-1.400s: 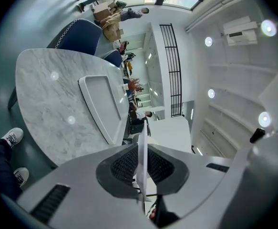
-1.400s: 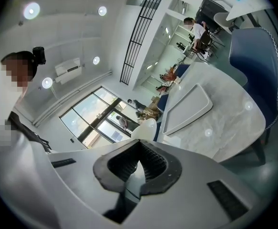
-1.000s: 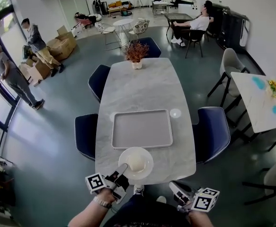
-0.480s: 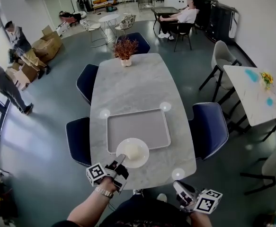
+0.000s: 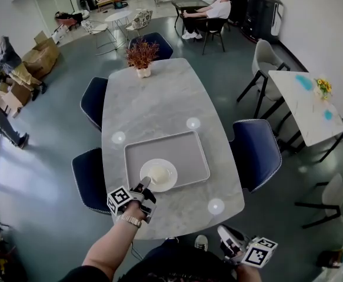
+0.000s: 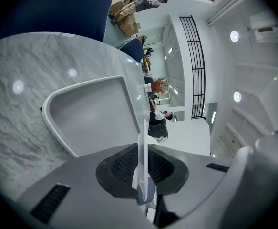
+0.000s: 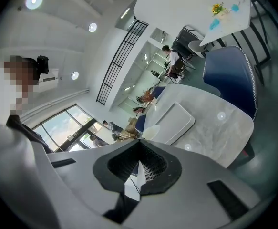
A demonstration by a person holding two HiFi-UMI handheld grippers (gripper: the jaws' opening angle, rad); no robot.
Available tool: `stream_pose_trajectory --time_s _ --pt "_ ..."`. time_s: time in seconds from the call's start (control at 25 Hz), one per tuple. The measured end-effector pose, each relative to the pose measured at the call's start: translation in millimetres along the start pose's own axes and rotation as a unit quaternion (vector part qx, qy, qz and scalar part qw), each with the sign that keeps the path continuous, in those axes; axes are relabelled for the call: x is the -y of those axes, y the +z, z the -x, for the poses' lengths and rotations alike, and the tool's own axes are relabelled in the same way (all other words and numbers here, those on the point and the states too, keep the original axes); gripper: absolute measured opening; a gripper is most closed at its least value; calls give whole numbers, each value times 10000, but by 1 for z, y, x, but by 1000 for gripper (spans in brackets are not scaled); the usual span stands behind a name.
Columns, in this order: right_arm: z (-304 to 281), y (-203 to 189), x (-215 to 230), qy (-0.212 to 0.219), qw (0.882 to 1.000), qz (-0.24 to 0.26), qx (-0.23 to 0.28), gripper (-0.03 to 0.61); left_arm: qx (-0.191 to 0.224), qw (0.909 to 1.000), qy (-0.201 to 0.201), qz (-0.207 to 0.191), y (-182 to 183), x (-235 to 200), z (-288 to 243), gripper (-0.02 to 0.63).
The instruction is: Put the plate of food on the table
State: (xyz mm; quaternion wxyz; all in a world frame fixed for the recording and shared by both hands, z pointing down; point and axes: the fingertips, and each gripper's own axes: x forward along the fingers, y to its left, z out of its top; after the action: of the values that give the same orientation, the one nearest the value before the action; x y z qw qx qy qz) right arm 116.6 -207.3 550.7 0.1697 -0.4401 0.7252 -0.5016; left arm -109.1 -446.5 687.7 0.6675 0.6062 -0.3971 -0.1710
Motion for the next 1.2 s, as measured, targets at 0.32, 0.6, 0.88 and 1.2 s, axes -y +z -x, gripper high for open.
stream_pose_trajectory --time_s 0.32,0.6,0.88,1.2 --pt "-5 -7 -1 -252 9994 -119 181 11 57 9992 372 113 29 -25 -46 32" --pt "-4 -11 2 -458 9983 -202 303 11 66 9982 591 111 43 -39 -69 32" --pt "-2 -10 4 -561 9972 -260 423 11 -58 9971 755 -46 45 -42 -86 31" --pt "-3 -10 7 -571 9971 -294 405 11 -113 9945 994 -295 48 -45 -92 31"
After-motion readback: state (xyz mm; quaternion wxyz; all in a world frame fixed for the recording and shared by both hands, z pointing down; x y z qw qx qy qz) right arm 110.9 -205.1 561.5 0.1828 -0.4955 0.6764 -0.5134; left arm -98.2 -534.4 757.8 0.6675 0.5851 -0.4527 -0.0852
